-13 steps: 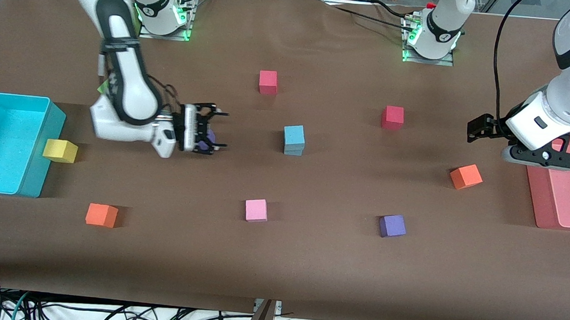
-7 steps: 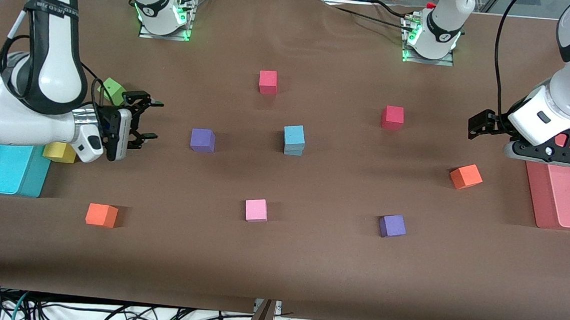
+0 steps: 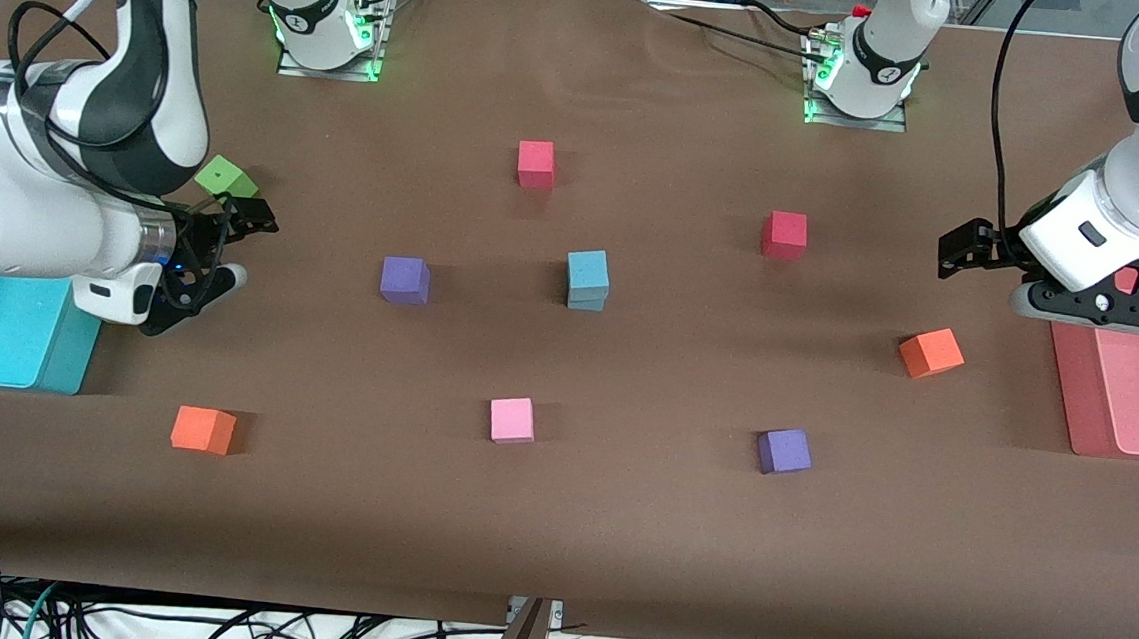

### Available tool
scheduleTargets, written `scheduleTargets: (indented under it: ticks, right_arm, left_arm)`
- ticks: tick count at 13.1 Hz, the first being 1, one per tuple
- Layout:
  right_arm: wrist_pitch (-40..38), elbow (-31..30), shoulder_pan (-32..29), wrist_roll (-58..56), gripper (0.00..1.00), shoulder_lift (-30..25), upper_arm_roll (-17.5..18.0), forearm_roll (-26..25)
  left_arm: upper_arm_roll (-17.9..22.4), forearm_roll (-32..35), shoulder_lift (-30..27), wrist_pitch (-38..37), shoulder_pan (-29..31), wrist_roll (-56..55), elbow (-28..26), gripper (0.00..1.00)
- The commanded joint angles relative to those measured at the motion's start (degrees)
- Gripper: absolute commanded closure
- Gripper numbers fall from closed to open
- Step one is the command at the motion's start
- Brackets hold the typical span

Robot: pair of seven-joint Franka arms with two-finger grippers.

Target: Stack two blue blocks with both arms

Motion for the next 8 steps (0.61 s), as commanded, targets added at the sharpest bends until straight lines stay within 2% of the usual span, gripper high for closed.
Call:
scheduleTargets:
  ticks: [1,2,3,4,5,8]
  right_arm:
    - [0.89,2.61,0.95,13.87,0.00,-0.22,1.30,-6.85]
    - [3.52,2.44,-0.70,19.24,0.00,-2.41,4.09,-9.06]
    - [6.24,2.26,-5.16,24.25,0.00,-4.52,9.43,-10.91]
    - [7.23,1.65,-11.55,31.09,0.00,-7.06,17.14,-11.97]
    - [8.28,1.04,-17.62,37.77,0.00,-7.96,22.09,-12.07]
    - [8.47,-1.33,-26.62,37.94,0.00,-13.05,28.54,-13.47]
  left_arm:
    - [-0.12,0.33,-0.02,-1.62,-0.38,-0.99,0.71,0.00]
    - [-0.12,0.33,-0.37,-1.27,-0.38,-1.08,-0.08,0.00]
    - [-0.12,-0.20,-0.64,-0.49,-0.38,-1.08,-0.61,0.00]
    - [-0.12,-0.46,-0.90,-0.39,-0.29,-0.99,-0.96,0.00]
    - [-0.12,-0.47,-0.99,-0.39,-0.29,-1.08,-0.96,0.00]
    - [-0.12,-0.47,-0.64,-0.74,-0.46,-1.95,-0.35,0.00]
